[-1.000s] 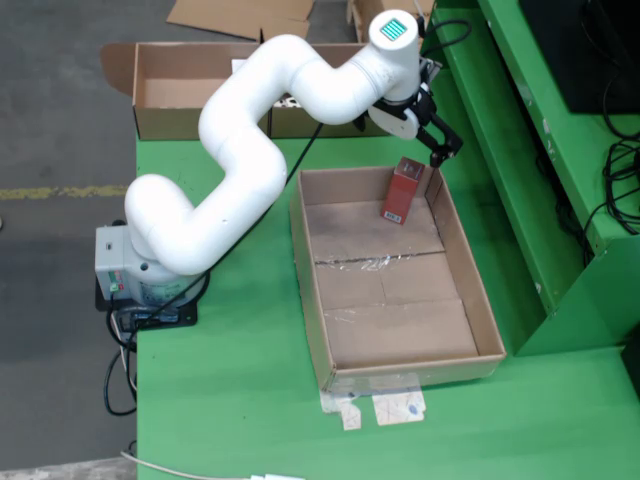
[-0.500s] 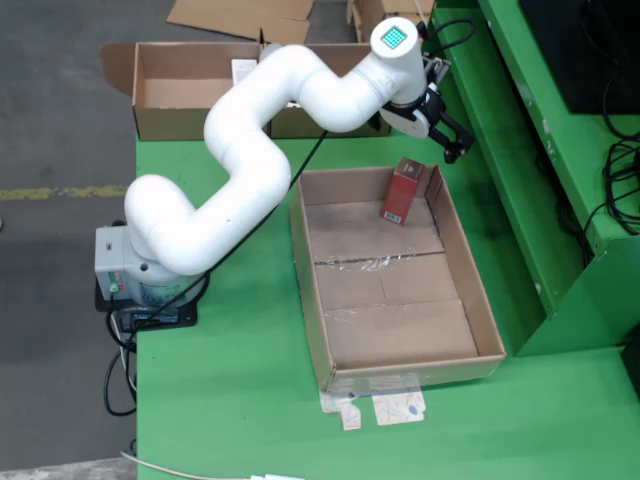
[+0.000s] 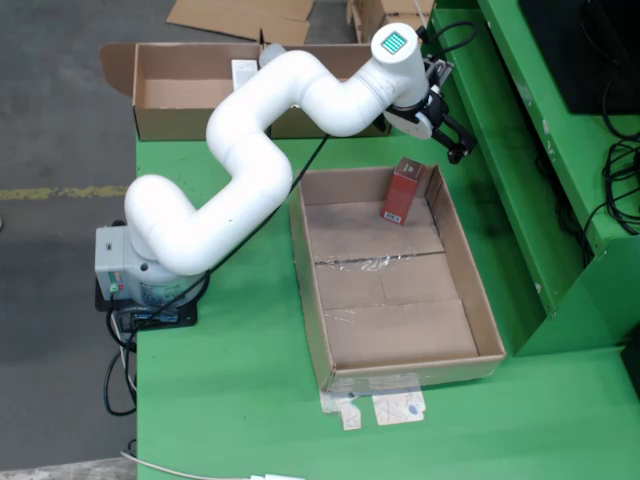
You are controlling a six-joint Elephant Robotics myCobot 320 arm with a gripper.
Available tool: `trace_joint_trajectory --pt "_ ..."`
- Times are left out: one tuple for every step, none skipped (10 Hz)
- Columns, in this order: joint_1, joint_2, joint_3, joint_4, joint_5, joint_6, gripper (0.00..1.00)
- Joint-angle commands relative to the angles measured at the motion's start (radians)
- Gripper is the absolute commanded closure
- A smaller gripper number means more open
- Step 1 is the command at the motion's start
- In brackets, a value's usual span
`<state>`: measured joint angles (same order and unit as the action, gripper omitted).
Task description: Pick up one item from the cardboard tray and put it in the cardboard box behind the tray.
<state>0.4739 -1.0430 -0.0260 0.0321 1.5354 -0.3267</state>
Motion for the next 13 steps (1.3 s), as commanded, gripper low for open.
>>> trace_joint_trajectory --pt "-0.008 0.024 0.026 0.015 0.0 0.008 0.0" --pt "-0.017 0.038 0.026 -0.037 0.015 0.01 0.0" --pt "-0.017 0.038 0.026 -0.037 0.015 0.01 0.0" --pt "-0.021 0.058 0.026 -0.092 0.026 0.007 0.0" --pt "-0.028 0.103 0.026 -0.209 0.049 0.002 0.0" --pt "-0.028 0.103 0.026 -0.209 0.049 0.002 0.0" --pt "-0.039 0.14 0.026 -0.333 0.069 -0.013 0.0" --pt "-0.039 0.14 0.026 -0.333 0.069 -0.013 0.0" --pt "-0.057 0.132 0.026 -0.375 0.079 -0.021 0.0" --pt "-0.057 0.132 0.026 -0.375 0.079 -0.021 0.0" --pt "-0.055 0.123 0.026 -0.414 0.084 -0.016 0.0" --pt "-0.055 0.123 0.026 -0.414 0.084 -0.016 0.0" --pt "-0.055 0.123 0.026 -0.414 0.084 -0.016 0.0"
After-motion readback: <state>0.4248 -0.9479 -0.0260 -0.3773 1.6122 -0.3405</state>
